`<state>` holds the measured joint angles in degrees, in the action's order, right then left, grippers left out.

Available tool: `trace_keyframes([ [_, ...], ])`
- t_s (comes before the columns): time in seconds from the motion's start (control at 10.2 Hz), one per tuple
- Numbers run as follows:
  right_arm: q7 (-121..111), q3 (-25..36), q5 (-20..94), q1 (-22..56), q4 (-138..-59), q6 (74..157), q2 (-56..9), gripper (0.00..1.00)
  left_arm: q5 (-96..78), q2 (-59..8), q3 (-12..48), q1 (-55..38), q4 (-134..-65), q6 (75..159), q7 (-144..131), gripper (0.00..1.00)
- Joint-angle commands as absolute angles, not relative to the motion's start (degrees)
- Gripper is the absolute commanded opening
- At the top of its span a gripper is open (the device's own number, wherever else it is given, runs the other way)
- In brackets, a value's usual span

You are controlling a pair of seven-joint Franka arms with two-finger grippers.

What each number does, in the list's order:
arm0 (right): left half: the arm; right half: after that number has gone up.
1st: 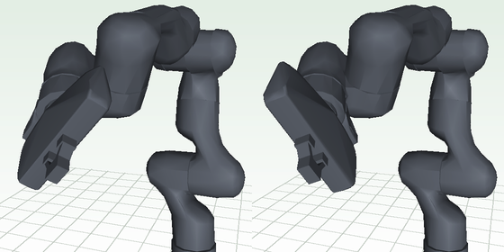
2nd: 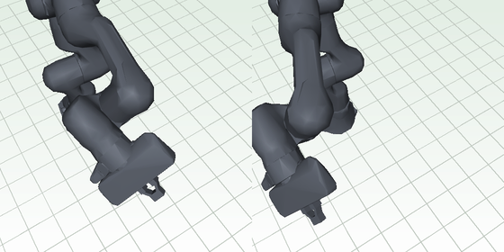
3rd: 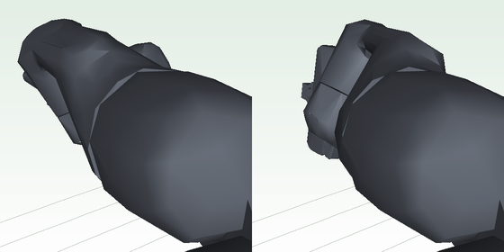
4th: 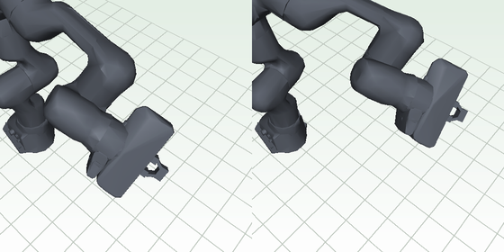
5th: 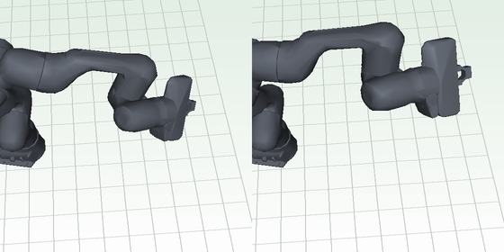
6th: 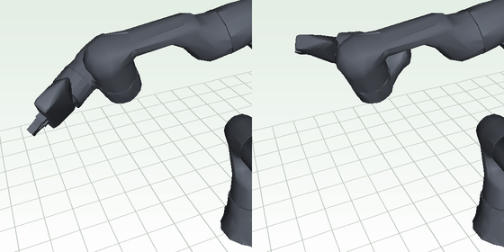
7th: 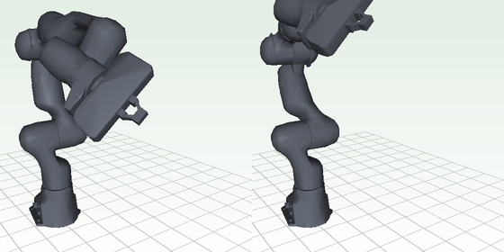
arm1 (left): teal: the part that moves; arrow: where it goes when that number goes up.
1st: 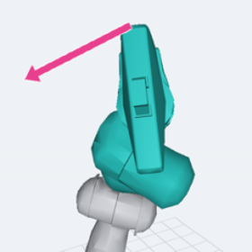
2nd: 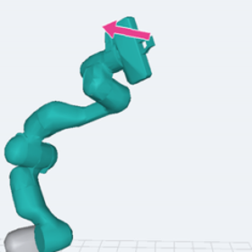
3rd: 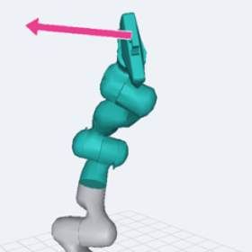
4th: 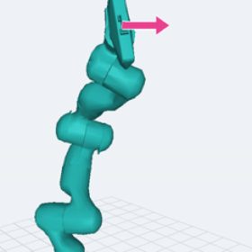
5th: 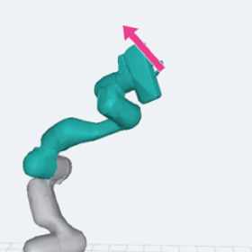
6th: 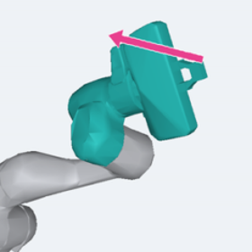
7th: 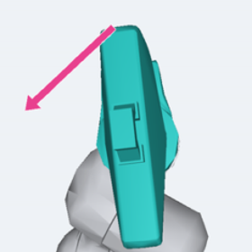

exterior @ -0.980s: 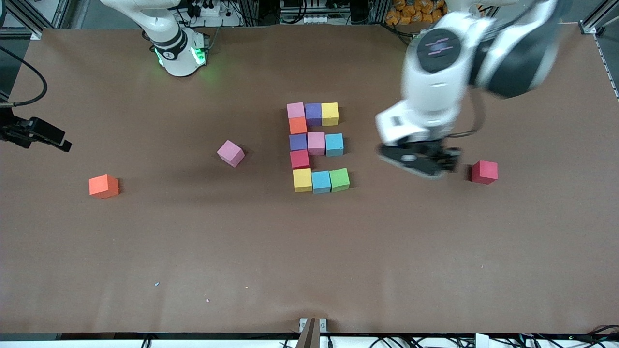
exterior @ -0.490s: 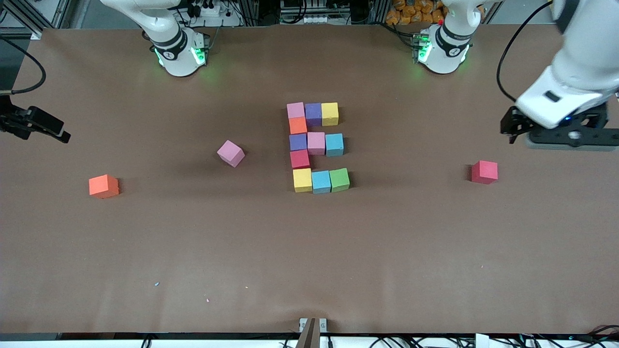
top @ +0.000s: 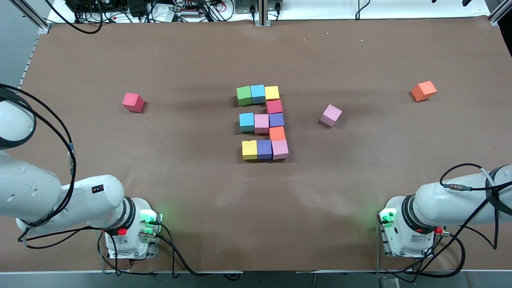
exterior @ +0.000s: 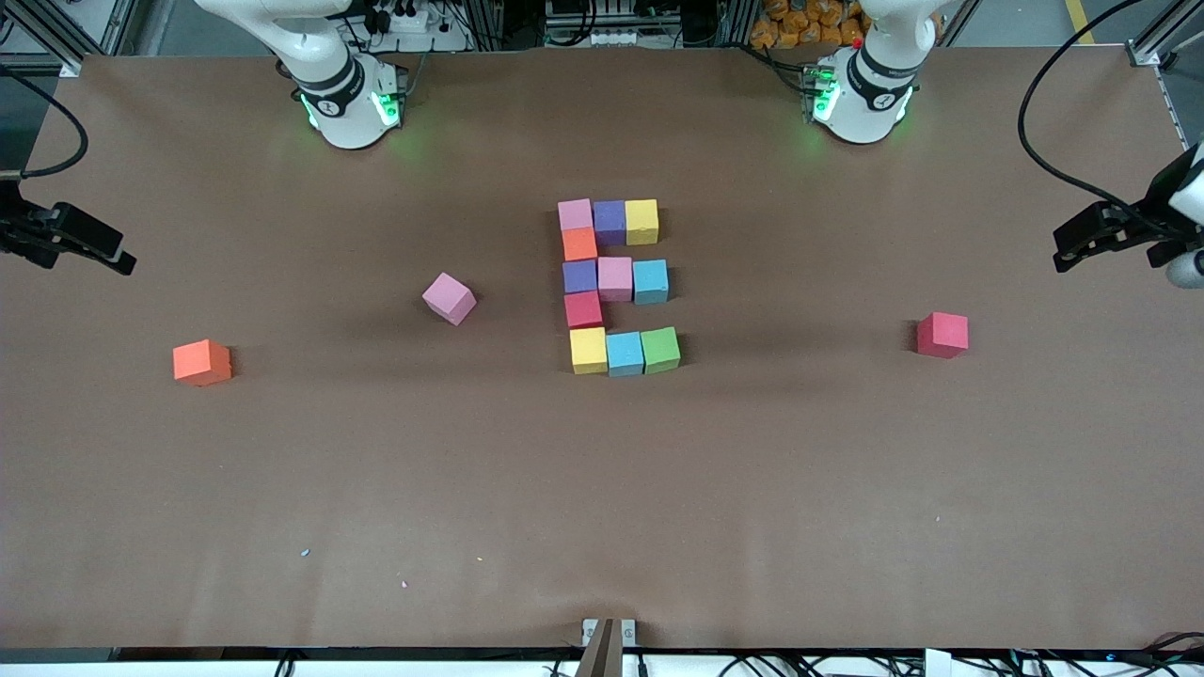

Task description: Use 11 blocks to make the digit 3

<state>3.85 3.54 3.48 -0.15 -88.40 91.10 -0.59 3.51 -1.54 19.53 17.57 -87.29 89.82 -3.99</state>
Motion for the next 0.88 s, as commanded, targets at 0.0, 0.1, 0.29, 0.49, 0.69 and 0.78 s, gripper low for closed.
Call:
trace_keyframes([
  [0.0,3.8,3.6,3.3,-0.1,-90.0,91.6,0.8,1.00,1.1,3.6,12.2,11.5,-93.1,91.0,-3.3,1.00],
  [0.1,3.8,3.6,3.3,-0.1,-89.9,91.6,0.8,1.00,1.1,3.9,8.3,7.7,-93.9,90.9,-3.3,1.00],
  [0.29,3.7,3.6,2.8,0.0,-90.0,91.5,0.8,1.00,1.1,4.1,6.5,4.7,-94.7,91.1,-2.6,1.00],
  [0.49,3.3,3.4,-0.4,0.3,-89.9,91.1,0.8,1.00,-0.2,5.0,4.2,2.6,-96.9,93.1,-2.4,1.00],
  [0.69,-0.8,3.4,-0.7,0.4,-89.9,90.7,0.8,1.00,-3.3,5.3,2.6,1.3,-98.2,94.4,-0.7,1.00],
  [0.78,-0.8,3.4,-0.7,0.4,-89.9,90.7,0.8,1.00,-3.2,5.2,2.6,0.3,-98.3,94.4,-0.4,1.00],
])
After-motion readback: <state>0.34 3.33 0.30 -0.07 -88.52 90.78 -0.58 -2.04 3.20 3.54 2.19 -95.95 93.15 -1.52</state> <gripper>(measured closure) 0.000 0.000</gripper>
